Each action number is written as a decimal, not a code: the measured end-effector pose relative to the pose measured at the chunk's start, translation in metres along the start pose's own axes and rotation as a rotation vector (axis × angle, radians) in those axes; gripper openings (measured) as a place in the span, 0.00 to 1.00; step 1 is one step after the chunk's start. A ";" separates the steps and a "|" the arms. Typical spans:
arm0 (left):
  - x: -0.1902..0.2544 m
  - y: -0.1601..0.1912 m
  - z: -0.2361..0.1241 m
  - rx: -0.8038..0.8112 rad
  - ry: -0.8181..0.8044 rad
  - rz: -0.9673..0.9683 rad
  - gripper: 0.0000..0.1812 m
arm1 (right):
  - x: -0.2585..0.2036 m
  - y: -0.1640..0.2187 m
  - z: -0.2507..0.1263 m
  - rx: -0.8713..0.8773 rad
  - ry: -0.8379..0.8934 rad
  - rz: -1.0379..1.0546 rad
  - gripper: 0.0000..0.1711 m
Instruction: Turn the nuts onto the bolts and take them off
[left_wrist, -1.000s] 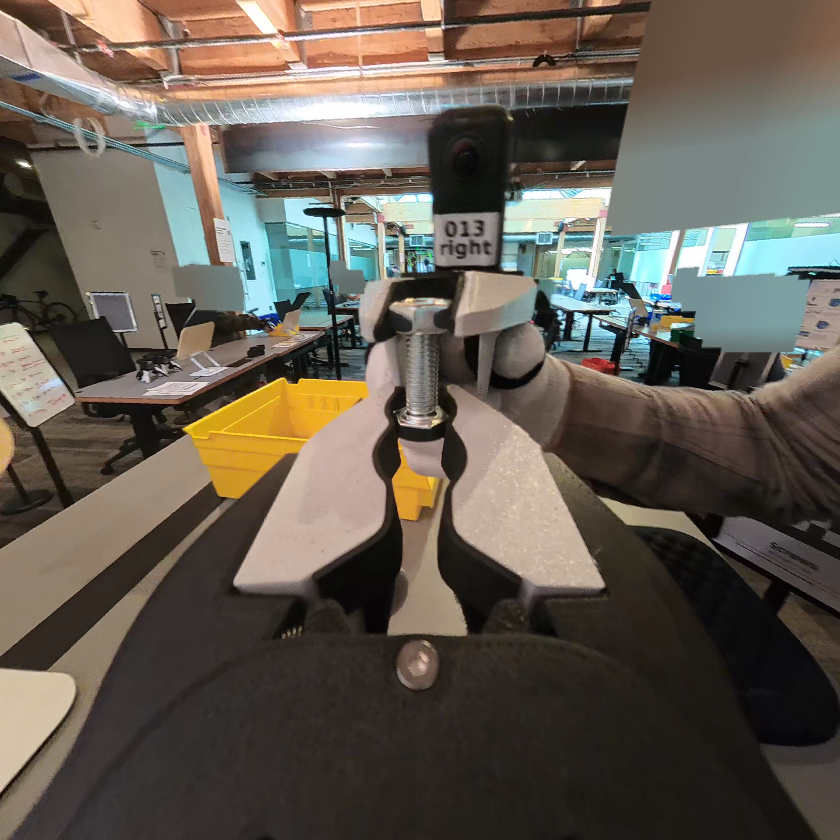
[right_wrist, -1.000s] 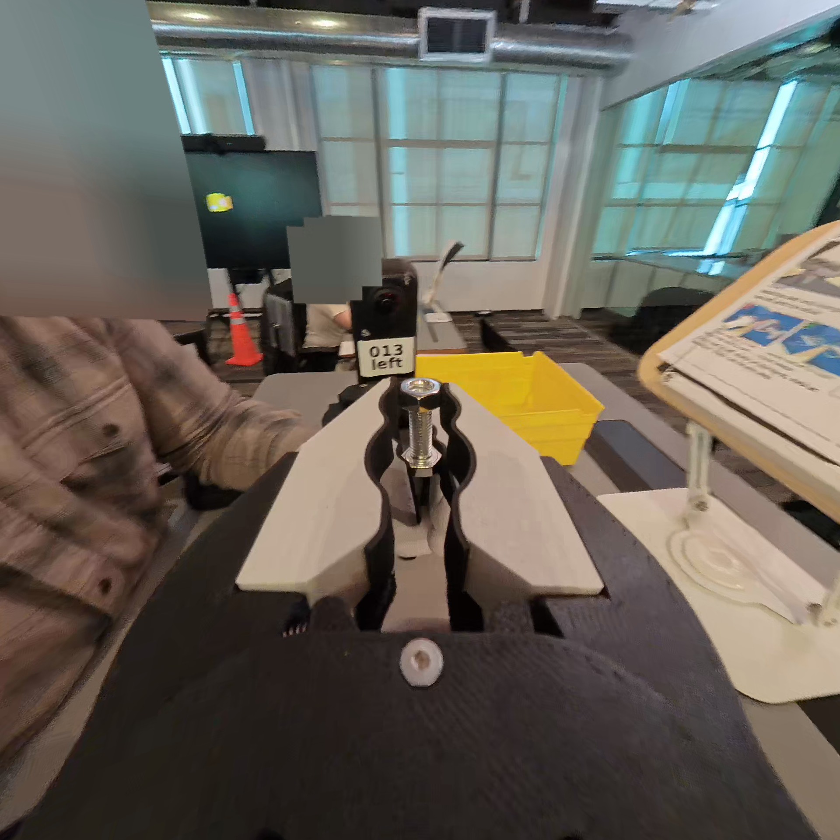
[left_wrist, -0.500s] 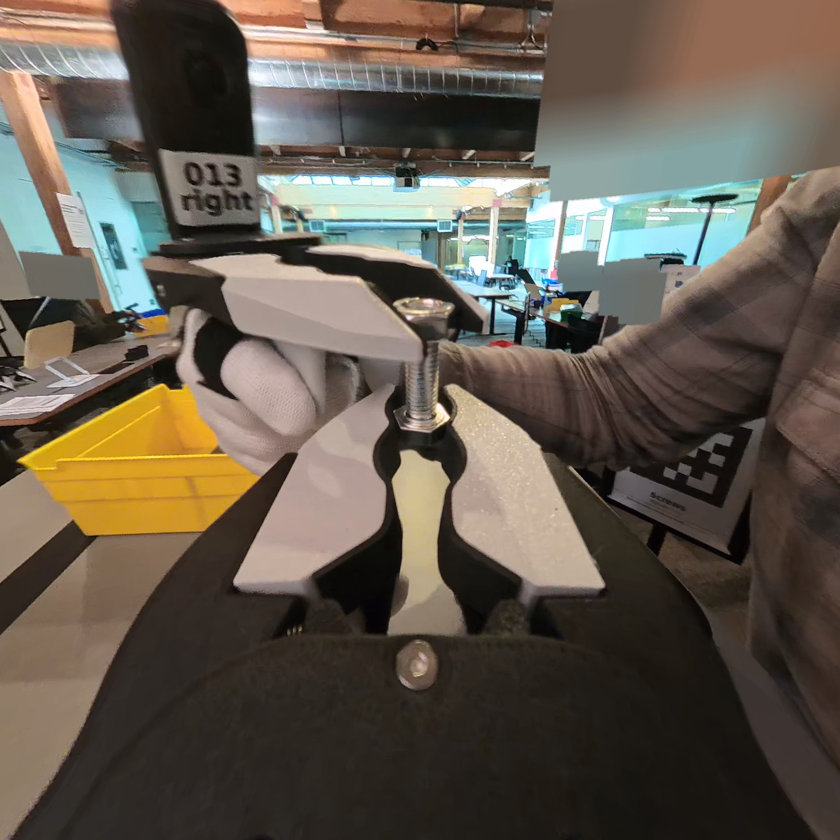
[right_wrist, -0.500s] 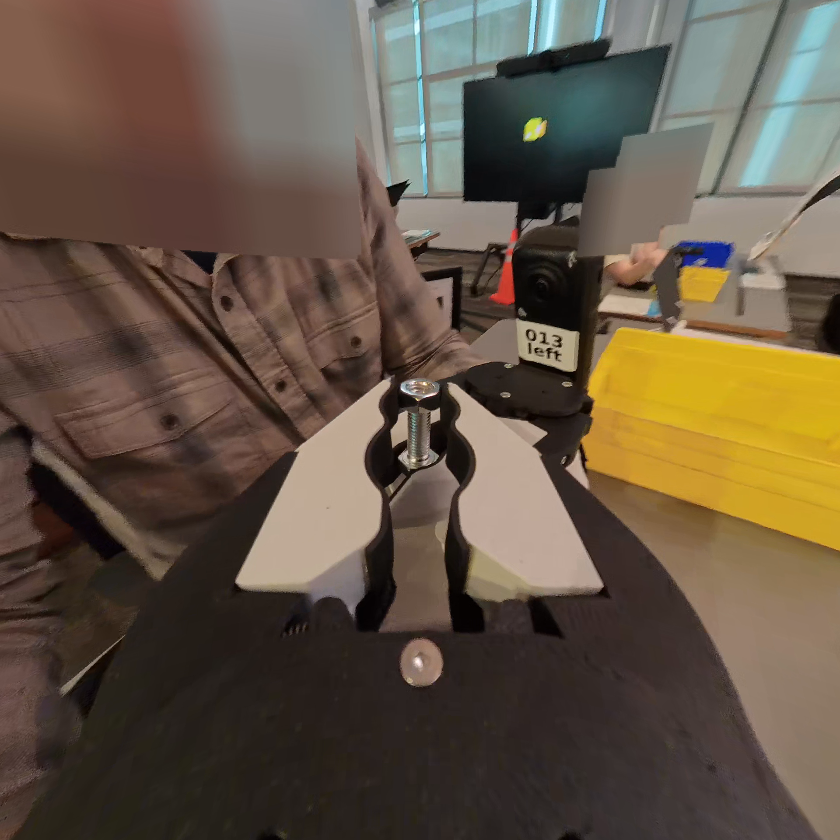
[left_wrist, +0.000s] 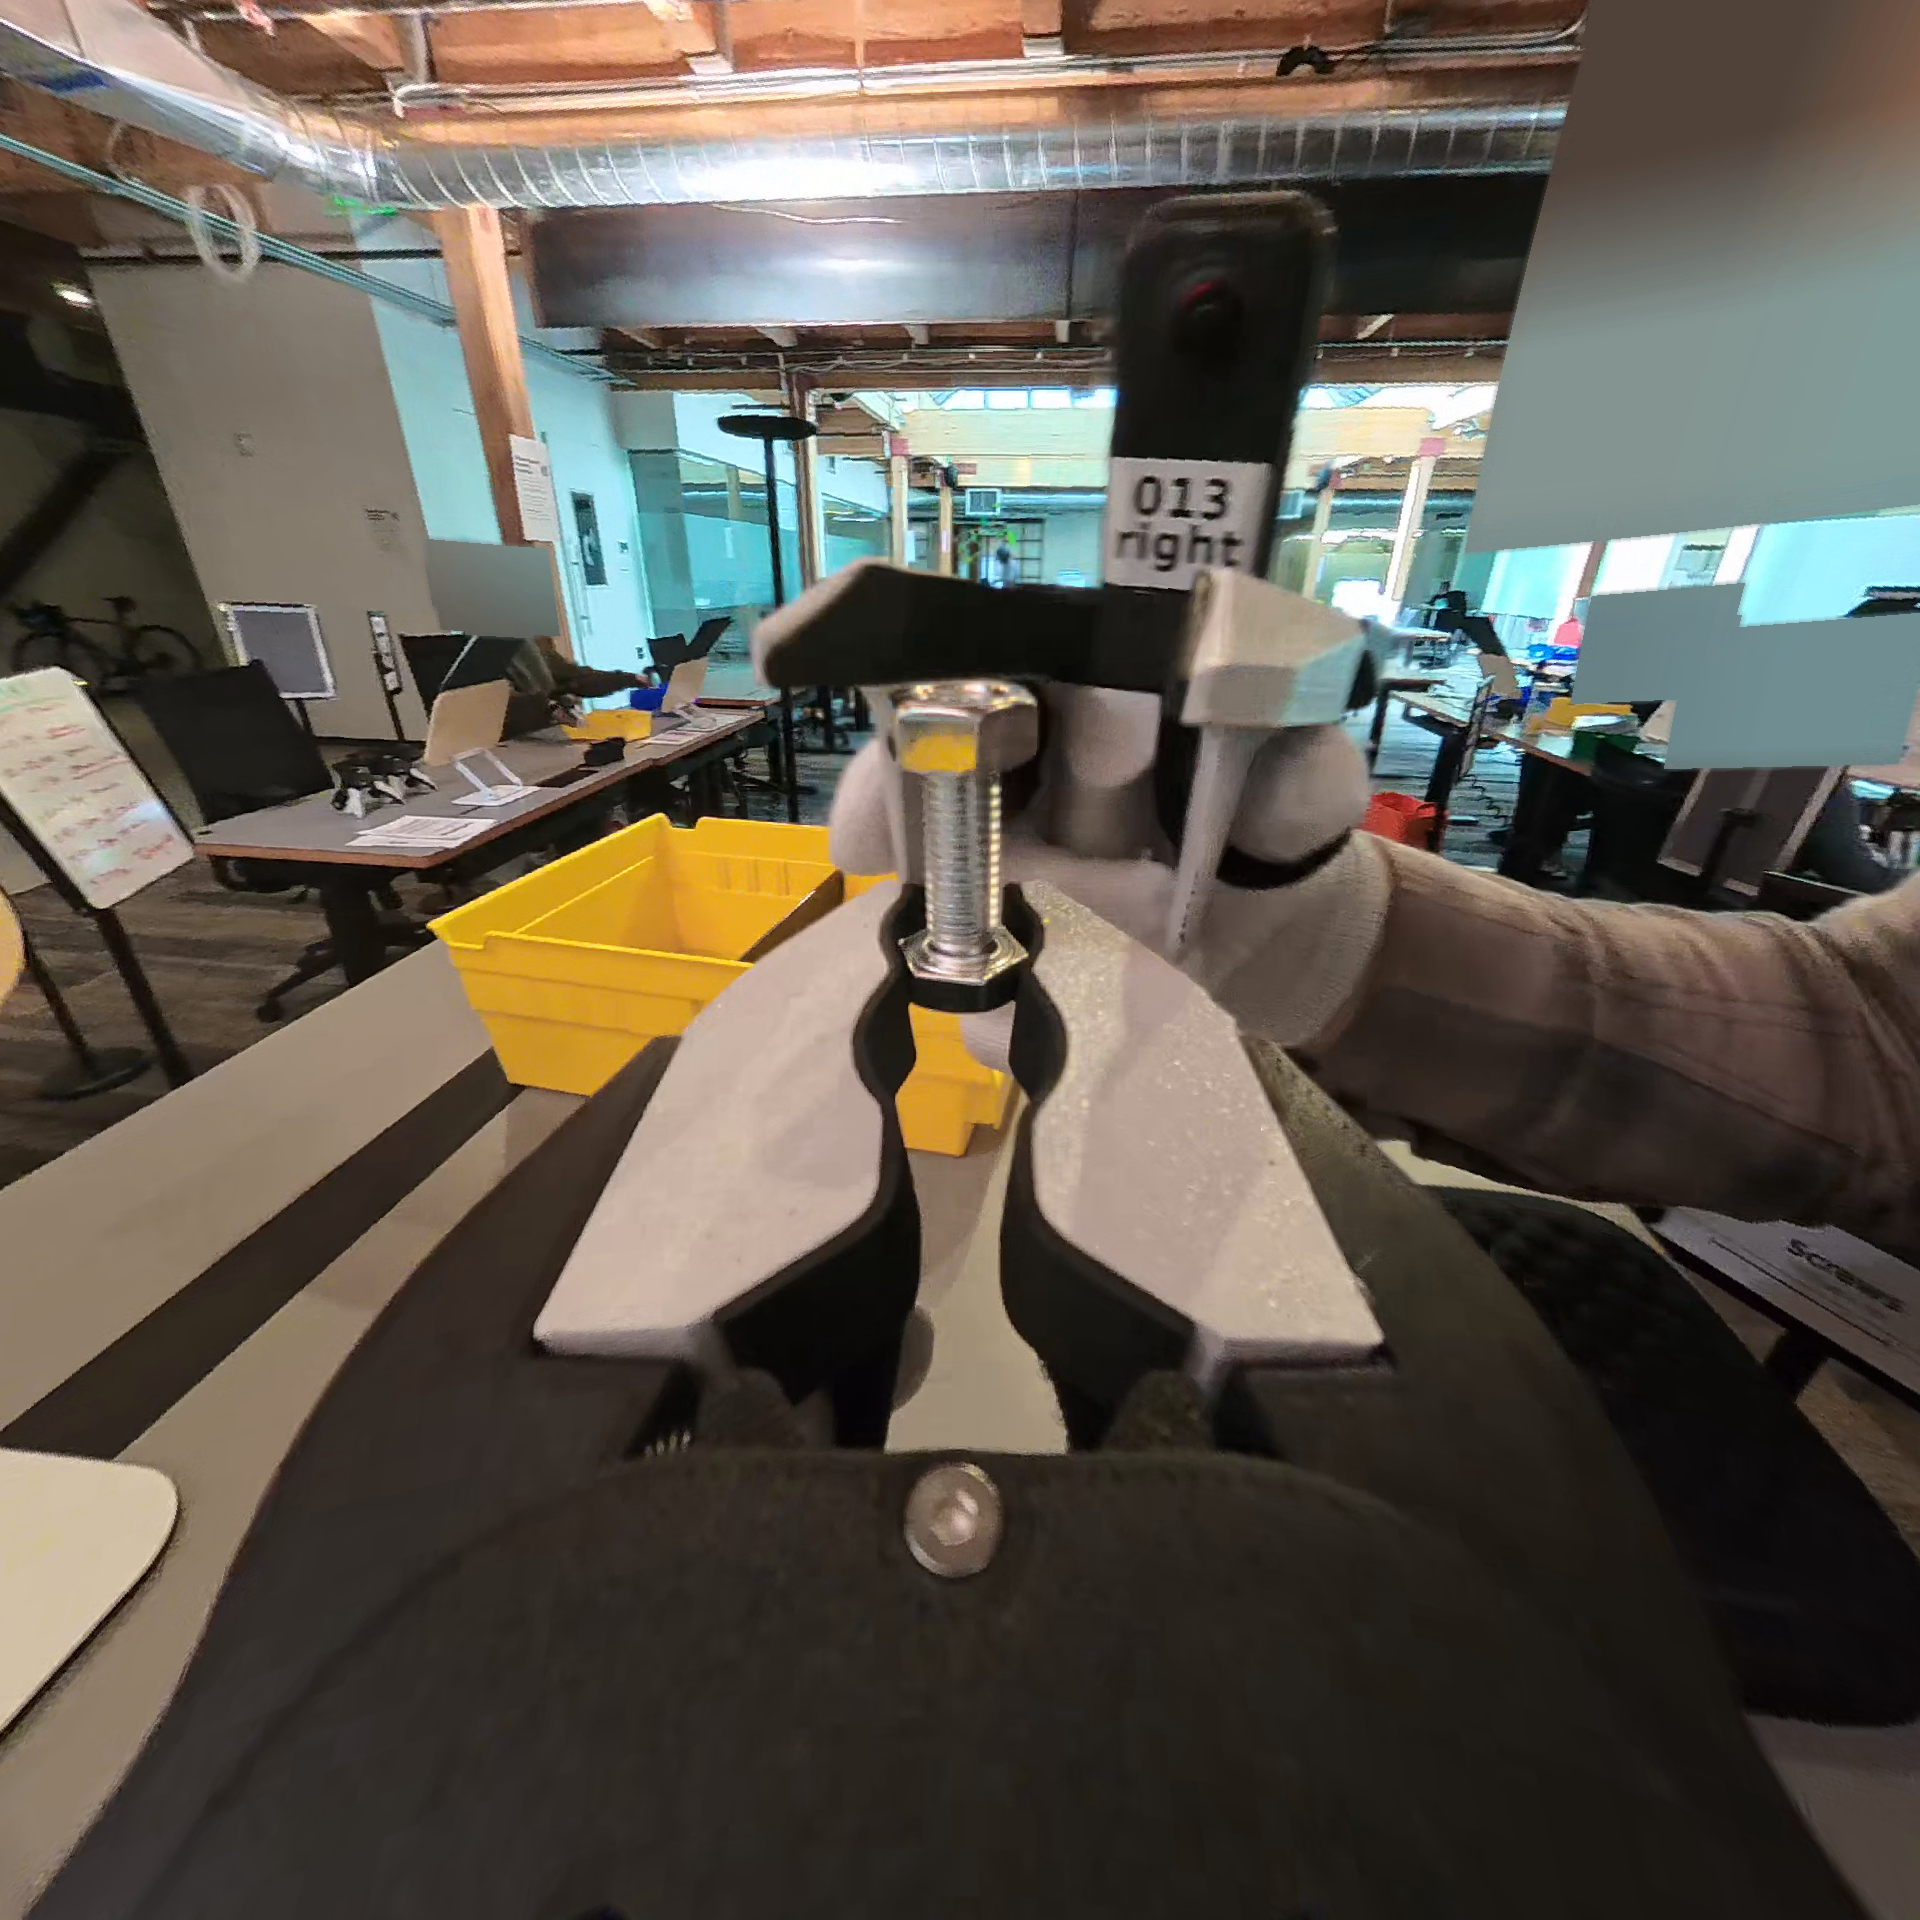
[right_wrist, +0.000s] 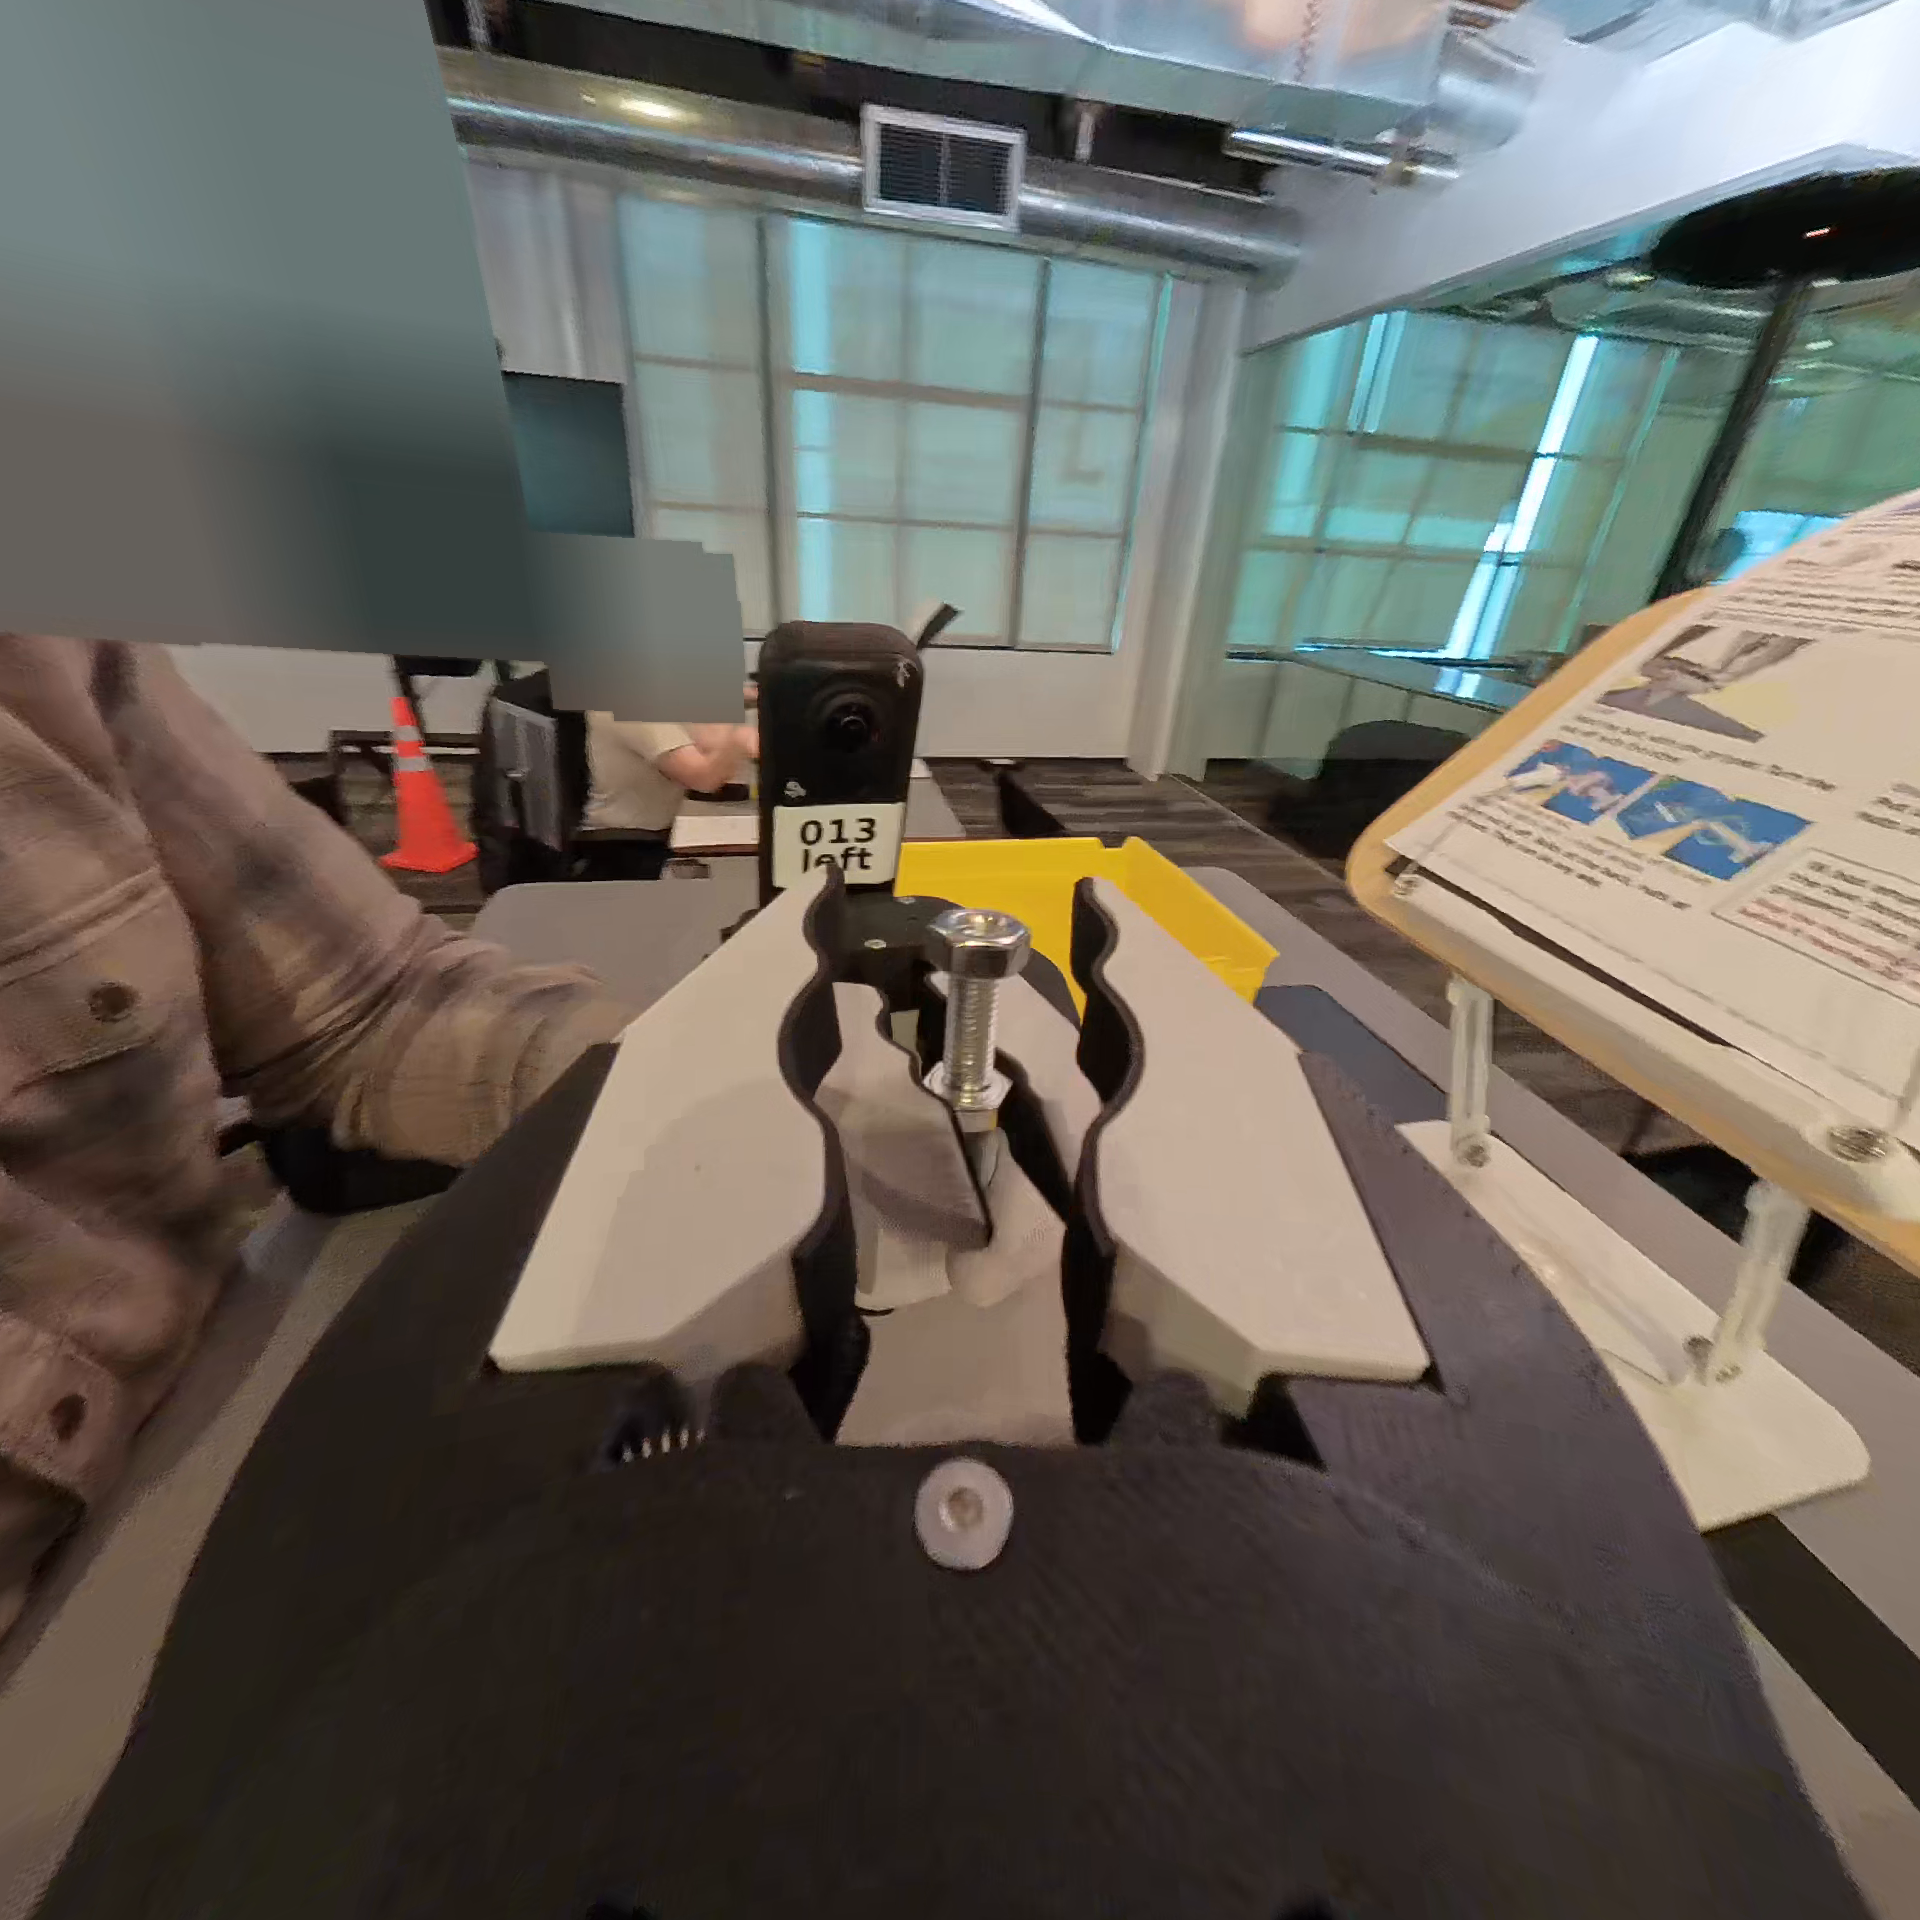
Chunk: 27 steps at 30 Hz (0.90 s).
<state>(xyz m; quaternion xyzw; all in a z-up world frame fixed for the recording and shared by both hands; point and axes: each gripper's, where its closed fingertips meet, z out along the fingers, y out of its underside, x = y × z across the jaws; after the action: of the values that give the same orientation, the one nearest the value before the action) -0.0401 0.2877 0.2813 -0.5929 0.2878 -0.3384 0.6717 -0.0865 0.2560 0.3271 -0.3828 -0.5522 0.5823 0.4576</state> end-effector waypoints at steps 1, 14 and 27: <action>0.000 0.001 0.000 -0.005 0.000 0.000 0.08 | 0.002 0.002 0.001 -0.004 0.046 -0.001 0.22; 0.001 0.003 0.001 -0.018 -0.006 0.019 0.08 | 0.007 0.009 -0.001 -0.025 0.199 0.016 0.10; 0.027 0.003 0.001 -0.027 0.143 0.025 0.08 | -0.021 0.005 -0.009 -0.040 -0.242 0.054 0.10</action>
<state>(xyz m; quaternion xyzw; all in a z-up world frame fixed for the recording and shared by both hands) -0.0222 0.2669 0.2788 -0.5726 0.3470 -0.3677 0.6454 -0.0726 0.2385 0.3196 -0.3333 -0.6046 0.6252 0.3641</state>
